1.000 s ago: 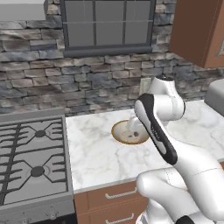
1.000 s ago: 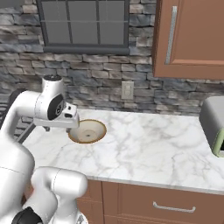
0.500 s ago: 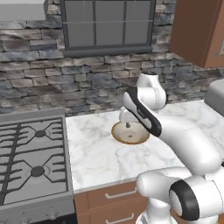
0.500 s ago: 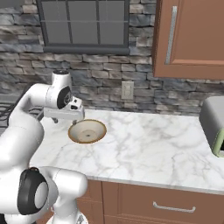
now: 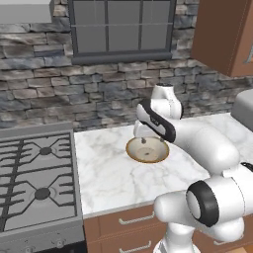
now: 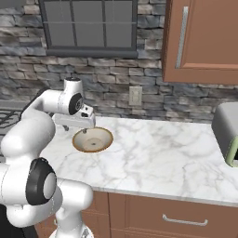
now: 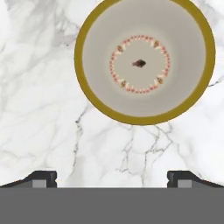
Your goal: Pick the cup and bowl from the counter and place them on the counter next to the sink.
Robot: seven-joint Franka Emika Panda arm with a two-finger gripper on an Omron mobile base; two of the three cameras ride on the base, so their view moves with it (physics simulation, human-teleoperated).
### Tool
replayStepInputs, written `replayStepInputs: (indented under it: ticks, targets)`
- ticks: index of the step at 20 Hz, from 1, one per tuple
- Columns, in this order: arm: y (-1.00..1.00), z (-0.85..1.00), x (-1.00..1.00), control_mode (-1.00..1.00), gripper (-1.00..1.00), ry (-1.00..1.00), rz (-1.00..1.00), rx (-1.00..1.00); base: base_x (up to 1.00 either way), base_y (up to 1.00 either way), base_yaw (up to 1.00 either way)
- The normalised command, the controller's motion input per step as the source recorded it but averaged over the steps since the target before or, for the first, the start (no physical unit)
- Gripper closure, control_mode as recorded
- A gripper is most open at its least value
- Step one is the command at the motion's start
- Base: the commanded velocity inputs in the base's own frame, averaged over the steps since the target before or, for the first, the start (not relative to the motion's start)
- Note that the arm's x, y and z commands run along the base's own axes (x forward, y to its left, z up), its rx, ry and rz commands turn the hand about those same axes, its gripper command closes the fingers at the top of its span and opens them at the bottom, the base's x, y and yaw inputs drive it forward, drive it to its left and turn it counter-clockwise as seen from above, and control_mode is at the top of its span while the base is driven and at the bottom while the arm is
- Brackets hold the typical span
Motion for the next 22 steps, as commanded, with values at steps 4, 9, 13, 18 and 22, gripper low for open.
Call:
replayStepInputs:
  ticks: [4, 9, 13, 18, 22]
  targets:
    - [-0.33, -0.45, 0.00, -1.00, -1.00, 0.00, -0.07, 0.04, 0.00, 0.00, 0.00]
    - [-0.28, -0.33, 0.00, -1.00, -1.00, -0.01, -0.03, 0.01, 0.00, 0.00, 0.00]
    - [0.00, 0.09, 0.00, -1.00, -1.00, -0.05, 0.00, 0.00, 0.00, 0.00, 0.00]
    - [0.00, 0.32, 0.00, -1.00, -1.00, 0.00, 0.00, 0.00, 0.00, 0.00, 0.00]
    - [-0.21, 0.08, 0.02, -1.00, -1.00, 0.00, 0.00, 0.00, 0.00, 0.00, 0.00]
